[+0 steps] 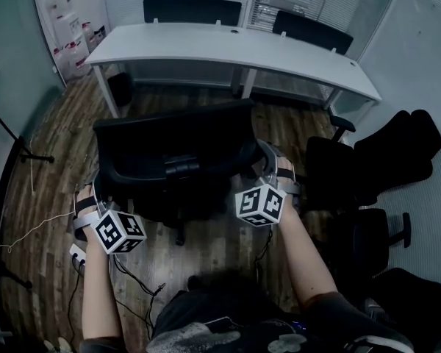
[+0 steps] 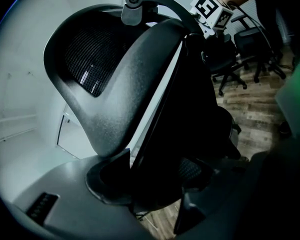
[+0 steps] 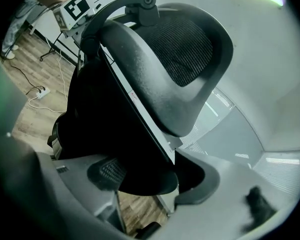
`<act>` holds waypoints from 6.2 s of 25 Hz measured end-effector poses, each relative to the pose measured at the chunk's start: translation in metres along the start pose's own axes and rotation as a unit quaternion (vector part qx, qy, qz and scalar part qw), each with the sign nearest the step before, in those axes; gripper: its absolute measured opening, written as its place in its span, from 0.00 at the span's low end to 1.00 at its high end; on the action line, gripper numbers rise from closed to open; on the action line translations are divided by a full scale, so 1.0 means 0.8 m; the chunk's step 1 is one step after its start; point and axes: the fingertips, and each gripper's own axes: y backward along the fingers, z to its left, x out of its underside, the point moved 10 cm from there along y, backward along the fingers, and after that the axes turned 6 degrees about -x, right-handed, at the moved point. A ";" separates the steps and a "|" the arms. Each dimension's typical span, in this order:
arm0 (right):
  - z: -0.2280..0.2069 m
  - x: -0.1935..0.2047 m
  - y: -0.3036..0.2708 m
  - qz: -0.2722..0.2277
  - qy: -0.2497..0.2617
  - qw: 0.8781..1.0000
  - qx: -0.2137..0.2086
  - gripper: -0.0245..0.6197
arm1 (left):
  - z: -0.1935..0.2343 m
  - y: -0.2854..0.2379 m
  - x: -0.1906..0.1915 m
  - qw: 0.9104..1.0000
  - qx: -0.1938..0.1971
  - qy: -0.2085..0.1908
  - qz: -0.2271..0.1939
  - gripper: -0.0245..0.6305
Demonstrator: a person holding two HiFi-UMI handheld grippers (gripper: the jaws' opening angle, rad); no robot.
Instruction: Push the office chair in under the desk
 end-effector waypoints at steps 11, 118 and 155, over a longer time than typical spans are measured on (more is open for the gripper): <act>-0.020 -0.012 -0.076 0.002 -0.014 1.000 0.018 0.49 | 0.026 -0.094 0.000 1.000 0.003 -0.006 -0.026 0.44; -0.241 -0.150 -0.781 0.053 -0.081 0.992 0.076 0.49 | 0.258 -0.902 -0.019 0.994 0.016 0.062 -0.088 0.57; -0.179 -0.047 -0.401 -0.151 -0.220 0.963 -0.042 0.07 | 0.098 -0.412 -0.134 0.904 0.026 0.418 -0.082 0.06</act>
